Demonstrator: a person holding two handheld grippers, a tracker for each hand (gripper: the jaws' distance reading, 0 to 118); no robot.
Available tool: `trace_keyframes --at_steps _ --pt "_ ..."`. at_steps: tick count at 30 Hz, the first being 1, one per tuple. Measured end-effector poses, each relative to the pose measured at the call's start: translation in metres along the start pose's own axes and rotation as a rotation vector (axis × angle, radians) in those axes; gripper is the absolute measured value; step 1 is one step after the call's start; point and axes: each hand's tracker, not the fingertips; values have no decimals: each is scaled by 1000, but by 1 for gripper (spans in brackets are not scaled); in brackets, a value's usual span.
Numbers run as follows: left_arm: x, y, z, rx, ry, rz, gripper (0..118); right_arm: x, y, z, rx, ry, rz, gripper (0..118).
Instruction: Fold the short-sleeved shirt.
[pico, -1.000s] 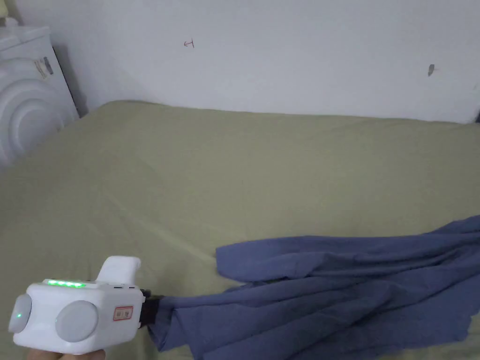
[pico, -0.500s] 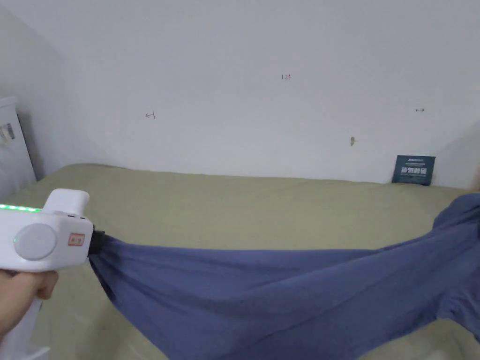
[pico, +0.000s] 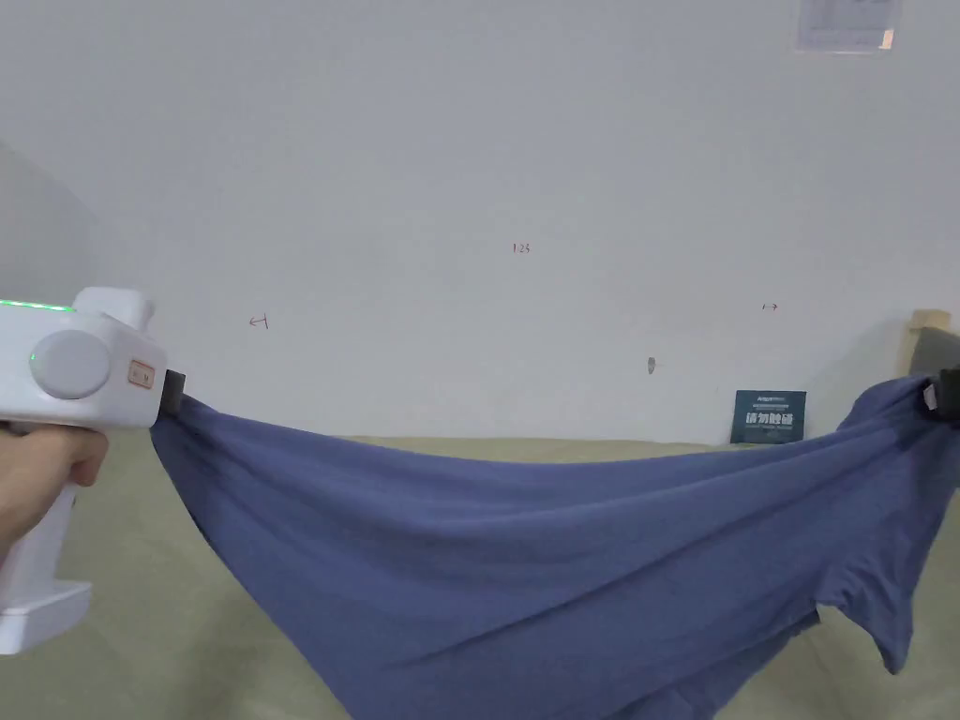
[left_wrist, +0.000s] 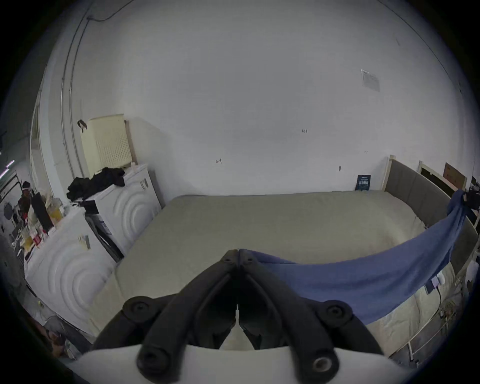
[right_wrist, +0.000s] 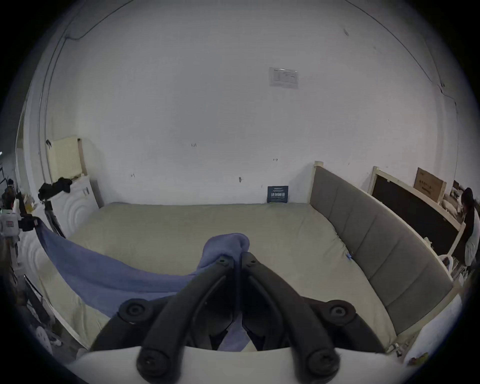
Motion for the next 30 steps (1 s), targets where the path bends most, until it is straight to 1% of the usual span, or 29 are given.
trace_keyframes --at_steps 5,7,8,10,11,12,14,15,17,18,19,22,23,26,27,30 --pt "11 32 -29 9 15 -9 0 -11 27 -34 6 4 4 6" --pt "18 44 -42 8 25 -22 0 -16 42 -51 12 -1 26 6" --pt "20 49 -48 8 34 -28 0 -10 30 -36 18 -3 29 6" --pt "23 60 -67 -2 59 -35 0 -10 30 -35 29 -13 19 6" --pt "24 66 -74 -3 66 -42 0 -7 43 -59 -6 -26 -23 6" --pt "25 72 -81 7 83 -47 0 -4 53 -74 -4 -31 -17 6" --pt "24 85 -100 6 98 -47 0 0 53 -79 1 -45 -13 6" --pt "24 91 -109 13 102 -37 0 -10 90 -125 -6 -63 -29 6" --pt "25 100 -125 16 107 -33 0 -8 100 -145 -5 -66 -42 6" --pt "26 105 -134 17 113 -35 0 -7 106 -157 33 -74 -10 6" --pt "26 109 -142 23 122 -34 0 -8 108 -167 26 -73 -19 6" --pt "30 115 -164 16 130 -37 0 -6 112 -202 22 -82 -21 6" --pt "31 113 -170 20 132 -30 0 -15 106 -199 6 -75 -28 6" --pt "34 102 -192 7 135 -31 0 -14 95 -223 -8 -78 -22 6" --pt "36 95 -200 -7 135 -34 0 -22 83 -219 0 -77 -18 6" --pt "37 69 -225 -43 125 -36 0 -20 49 -231 -49 -82 -24 6"
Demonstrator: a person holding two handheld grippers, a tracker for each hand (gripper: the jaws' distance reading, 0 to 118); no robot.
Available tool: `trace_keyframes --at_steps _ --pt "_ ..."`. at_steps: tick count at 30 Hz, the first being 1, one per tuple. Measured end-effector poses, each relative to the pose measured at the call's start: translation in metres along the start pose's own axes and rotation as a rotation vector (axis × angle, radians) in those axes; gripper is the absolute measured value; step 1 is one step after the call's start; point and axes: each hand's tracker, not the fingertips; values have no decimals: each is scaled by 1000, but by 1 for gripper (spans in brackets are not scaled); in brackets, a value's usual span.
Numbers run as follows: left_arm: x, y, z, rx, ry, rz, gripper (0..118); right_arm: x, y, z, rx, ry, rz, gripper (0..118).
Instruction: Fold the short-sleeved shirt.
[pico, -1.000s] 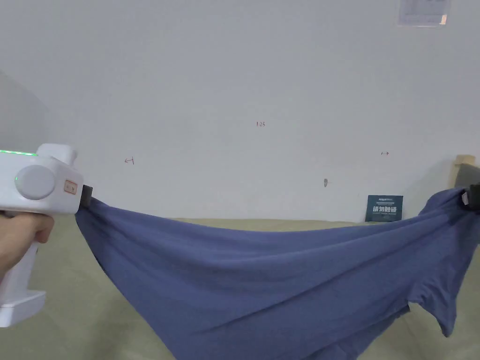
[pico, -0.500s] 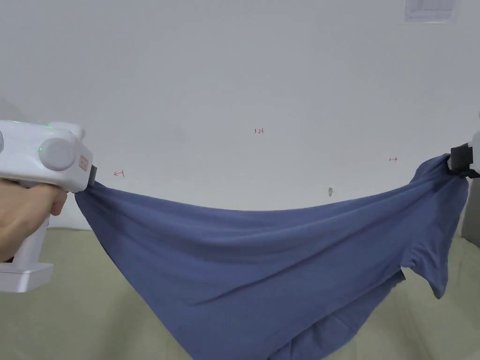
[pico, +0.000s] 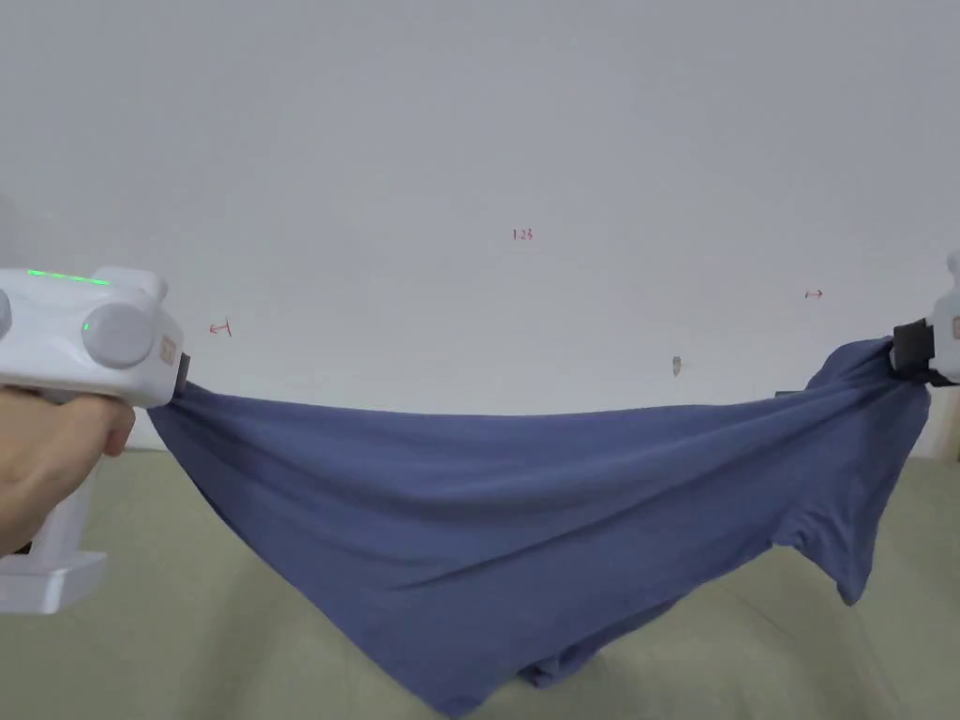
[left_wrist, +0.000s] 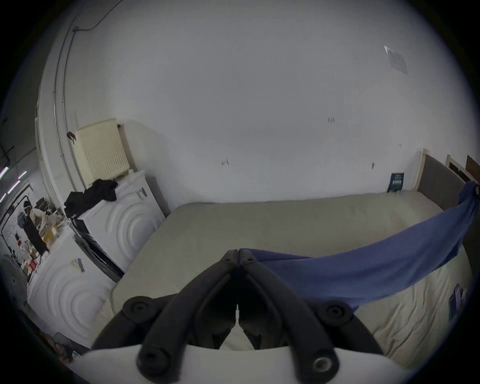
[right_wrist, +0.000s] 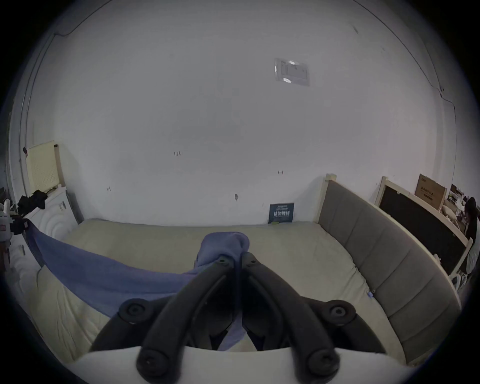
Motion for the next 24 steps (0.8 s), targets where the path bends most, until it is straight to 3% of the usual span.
trace_keyframes --at_steps 3,6,9,18,24 --pt "5 -41 -12 -60 -33 -31 0 6 -47 -7 -69 12 28 6" --pt "9 -87 -9 -103 -66 -36 0 12 -100 8 -101 25 -16 6" --pt "9 -140 4 -147 -88 -57 0 18 -152 33 -149 31 3 6" --pt "-10 -280 78 -271 -160 34 0 40 -282 134 -258 73 -66 6" --pt "-34 -330 130 -310 -154 61 0 53 -334 190 -271 91 -110 6"
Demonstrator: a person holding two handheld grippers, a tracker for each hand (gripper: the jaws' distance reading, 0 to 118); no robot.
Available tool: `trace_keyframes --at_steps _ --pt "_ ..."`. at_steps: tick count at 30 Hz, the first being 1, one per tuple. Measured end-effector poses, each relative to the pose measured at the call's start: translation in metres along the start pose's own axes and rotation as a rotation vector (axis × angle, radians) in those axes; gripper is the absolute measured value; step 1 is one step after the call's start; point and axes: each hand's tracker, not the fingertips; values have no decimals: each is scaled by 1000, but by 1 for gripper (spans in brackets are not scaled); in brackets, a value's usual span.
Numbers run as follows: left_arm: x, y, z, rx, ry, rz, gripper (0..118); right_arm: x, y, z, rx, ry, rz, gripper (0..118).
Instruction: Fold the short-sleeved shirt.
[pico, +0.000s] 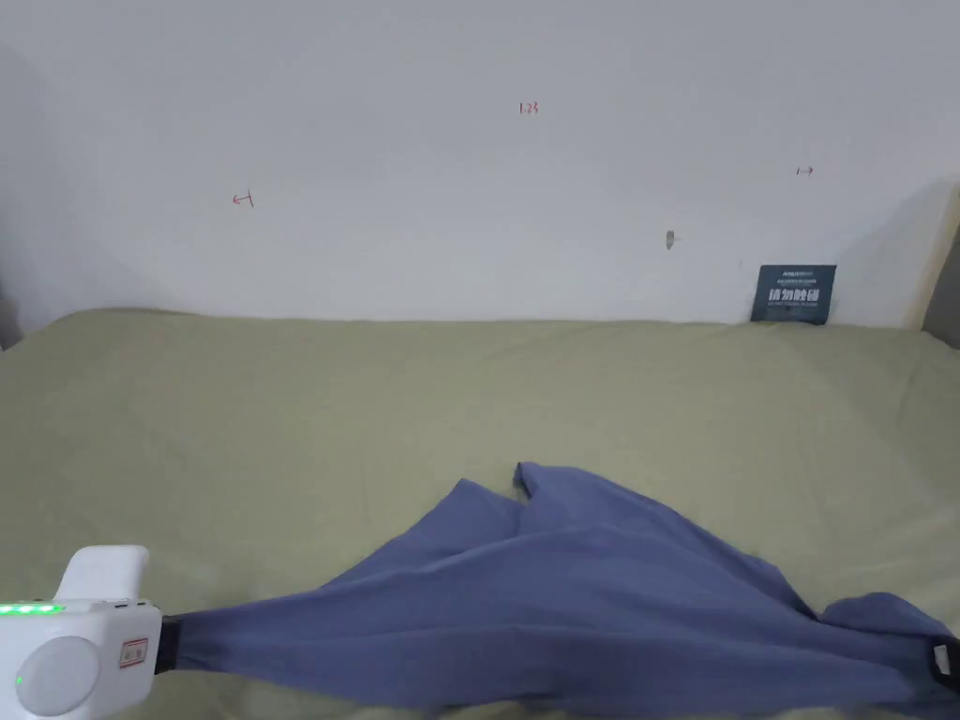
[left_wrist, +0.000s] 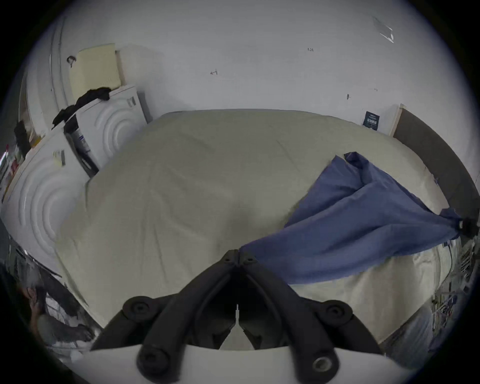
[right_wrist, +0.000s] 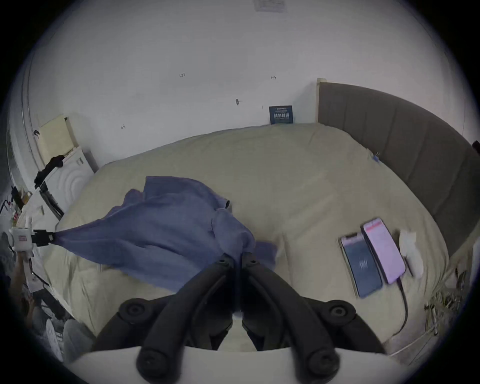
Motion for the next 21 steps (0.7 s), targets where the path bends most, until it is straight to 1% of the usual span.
trace_keyframes --at_steps 2,7,9,12,15,16,17,18,19,20,21 --pt "-8 -14 10 -9 -10 17 0 7 -14 13 -10 8 -29 6" --pt "-7 -53 36 -60 -35 40 0 23 -42 33 -42 0 -54 6" --pt "-8 -60 36 -65 -52 46 0 27 -49 34 -53 -16 -50 6" --pt "-6 -65 28 -78 -59 45 0 32 -53 27 -68 -12 -75 6" --pt "-5 -69 23 -79 -72 56 0 29 -56 21 -60 -25 -61 7" --pt "-6 -71 22 -79 -75 66 0 29 -56 19 -61 -28 -70 17" --pt "-6 -71 22 -79 -81 77 8 28 -58 19 -58 -33 -78 43" --pt "-9 -73 19 -78 -97 86 8 27 -58 18 -56 -35 -79 70" --pt "-11 -73 15 -74 -100 92 15 24 -58 19 -40 -57 -79 84" --pt "-10 -74 17 -59 -95 98 26 23 -57 18 -31 -80 -77 96" --pt "-10 -74 18 -33 -98 98 83 24 -61 19 -28 -66 -86 118"
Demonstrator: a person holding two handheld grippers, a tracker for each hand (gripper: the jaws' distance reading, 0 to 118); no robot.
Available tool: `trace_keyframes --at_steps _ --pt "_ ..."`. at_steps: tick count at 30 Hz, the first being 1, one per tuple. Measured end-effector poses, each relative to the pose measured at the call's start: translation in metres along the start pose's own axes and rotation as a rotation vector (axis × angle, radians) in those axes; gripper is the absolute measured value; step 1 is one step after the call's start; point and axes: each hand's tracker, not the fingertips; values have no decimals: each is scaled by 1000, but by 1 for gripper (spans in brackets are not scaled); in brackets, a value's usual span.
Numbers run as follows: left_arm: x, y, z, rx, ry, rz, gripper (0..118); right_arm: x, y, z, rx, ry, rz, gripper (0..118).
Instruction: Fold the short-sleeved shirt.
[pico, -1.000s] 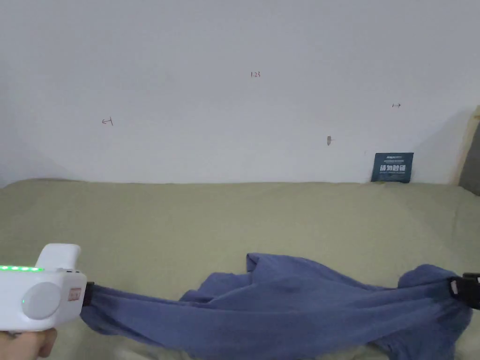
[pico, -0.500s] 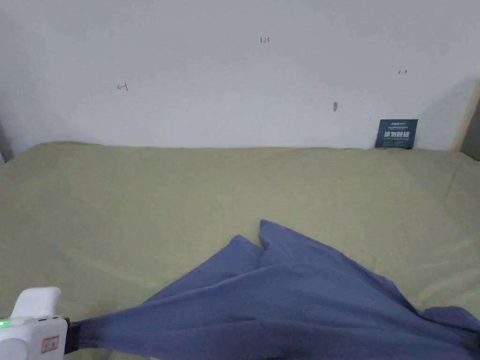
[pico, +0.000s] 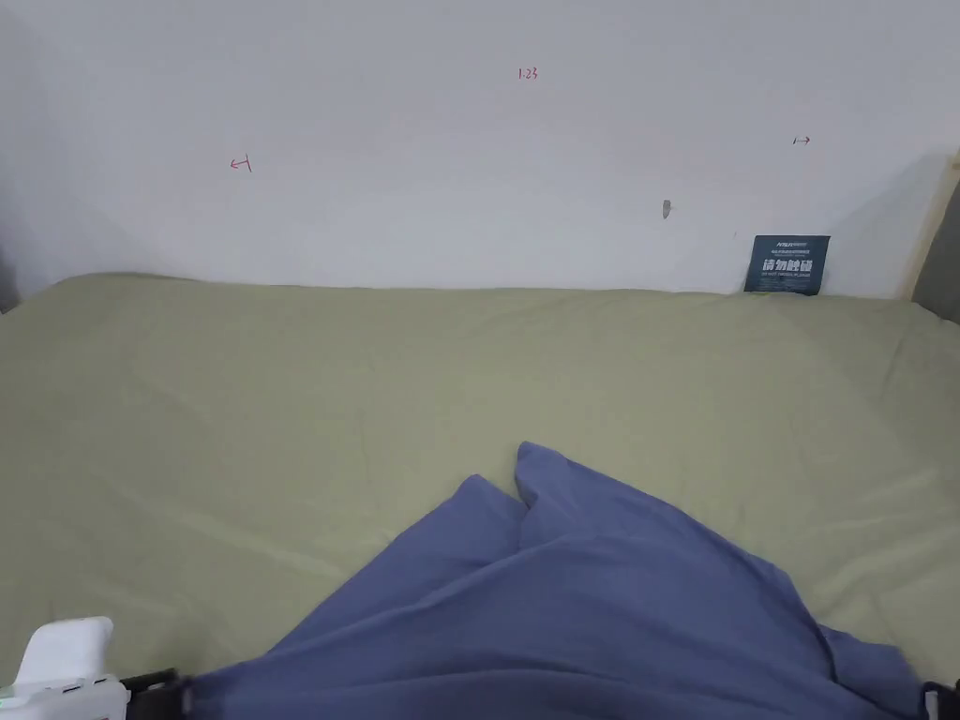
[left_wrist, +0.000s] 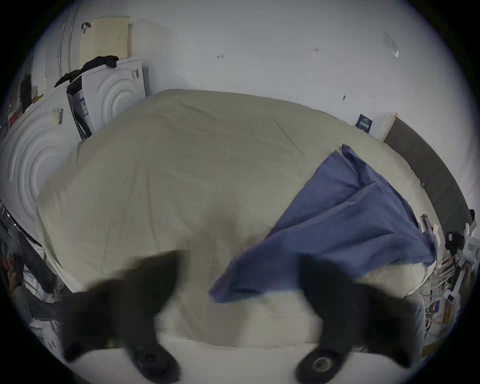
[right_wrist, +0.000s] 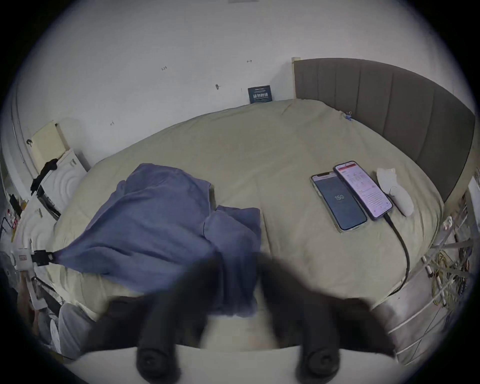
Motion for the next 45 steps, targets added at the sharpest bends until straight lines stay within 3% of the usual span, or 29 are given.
trace_keyframes --at_steps 1,2,8,9,10,11,12,13,14,20,31,41,45 --pt "1 1 0 6 -18 3 113 -5 -1 7 73 5 -59 118" --pt "5 0 4 17 -15 13 118 -9 1 10 35 19 -19 118" --pt "54 12 42 187 -65 -50 113 -70 7 46 197 39 118 118" --pt "67 14 53 237 -69 -63 101 -86 6 54 245 48 144 116" --pt "81 15 65 290 -88 -67 82 -103 5 63 297 61 164 106" --pt "95 15 73 333 -98 -67 49 -116 2 68 348 63 176 85" --pt "111 15 81 376 -111 -66 1 -130 0 72 407 90 193 43" --pt "124 15 85 406 -123 -61 0 -144 -2 77 418 96 209 5" --pt "125 9 83 450 -128 -55 0 -156 -5 80 439 93 209 1" --pt "155 -11 110 567 -119 -117 0 -200 -24 98 539 107 268 1" --pt "155 -5 135 614 -87 -125 0 -210 -23 106 582 102 285 1" --pt "36 -5 84 226 -28 -84 0 -228 -34 96 506 151 284 1" --pt "-28 -12 28 23 -49 47 0 -238 -41 82 459 143 310 1"
